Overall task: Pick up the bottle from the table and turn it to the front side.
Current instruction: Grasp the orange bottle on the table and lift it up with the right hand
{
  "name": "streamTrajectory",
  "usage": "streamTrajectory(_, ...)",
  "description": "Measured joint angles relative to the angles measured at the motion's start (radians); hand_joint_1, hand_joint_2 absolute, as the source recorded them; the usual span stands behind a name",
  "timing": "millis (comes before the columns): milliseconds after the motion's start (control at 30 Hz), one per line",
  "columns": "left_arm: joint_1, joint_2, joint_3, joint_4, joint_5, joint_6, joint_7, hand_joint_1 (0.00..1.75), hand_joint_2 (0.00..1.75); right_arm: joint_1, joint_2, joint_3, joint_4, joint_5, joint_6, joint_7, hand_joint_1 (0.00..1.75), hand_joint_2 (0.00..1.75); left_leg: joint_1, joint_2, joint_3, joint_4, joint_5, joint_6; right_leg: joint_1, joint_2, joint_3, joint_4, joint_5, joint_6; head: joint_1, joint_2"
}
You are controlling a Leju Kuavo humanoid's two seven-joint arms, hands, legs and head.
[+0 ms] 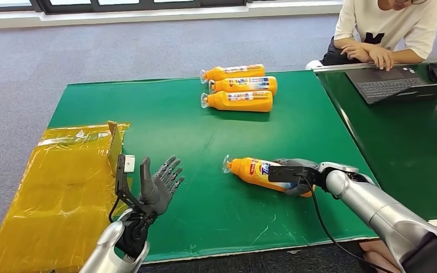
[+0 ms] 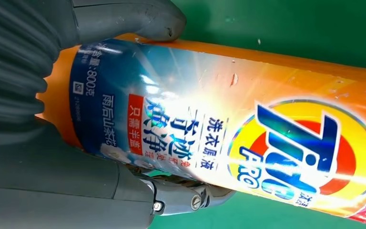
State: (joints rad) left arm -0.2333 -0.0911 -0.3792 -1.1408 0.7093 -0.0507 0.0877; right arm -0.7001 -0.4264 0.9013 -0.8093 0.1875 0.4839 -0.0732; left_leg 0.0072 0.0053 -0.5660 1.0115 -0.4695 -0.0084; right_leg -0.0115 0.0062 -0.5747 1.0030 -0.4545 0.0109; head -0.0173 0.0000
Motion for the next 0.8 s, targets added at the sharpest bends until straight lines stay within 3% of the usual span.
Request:
streamTrajectory(233, -0.002, -0.016, -0.001, 0.013, 0.026, 0.002, 0.008, 0.00, 0.00, 0.044, 0.062, -0.017, 0.058, 0.085, -0.113, 0.018, 0.00, 1.75, 0.005, 0.007, 0.020, -0.001, -0.015, -0.002, 0.006, 0.006, 0.024, -0.005, -0.012, -0.004, 0.000, 0.000)
streamTrajectory(600, -0.031, -0.039, -0.002, 0.004, 0.031, 0.003, 0.008, 0.00, 0.00, 0.042, 0.079, -0.036, 0.072, 0.099, -0.118, 0.016, 0.00, 1.75, 0.005, 0.012, 0.027, 0.000, -0.012, -0.003, 0.007, 0.013, 0.020, -0.004, -0.005, -0.003, 0.000, 0.000)
streamTrajectory(633, -0.030, -0.039, -0.002, 0.004, 0.032, 0.003, 0.008, 0.00, 0.00, 0.043, 0.080, -0.036, 0.074, 0.104, -0.120, 0.017, 0.06, 1.75, 0.005, 0.012, 0.027, 0.000, -0.012, -0.003, 0.007, 0.013, 0.020, -0.005, -0.006, -0.003, 0.000, 0.000)
streamTrajectory(767, -0.030, -0.040, -0.002, 0.003, 0.038, 0.003, 0.010, 0.00, 0.00, 0.058, 0.085, -0.047, 0.076, 0.154, -0.150, 0.034, 1.75, 1.75, 0.005, 0.013, 0.025, 0.000, -0.015, -0.002, 0.007, 0.013, 0.023, -0.005, -0.008, -0.002, 0.000, 0.000)
streamTrajectory(800, -0.030, -0.042, -0.002, 0.001, 0.039, 0.003, 0.010, 0.00, 0.00, 0.064, 0.087, -0.052, 0.076, 0.168, -0.162, 0.040, 1.75, 1.75, 0.005, 0.013, 0.024, 0.000, -0.016, -0.002, 0.007, 0.013, 0.024, -0.005, -0.011, -0.002, 0.000, 0.000)
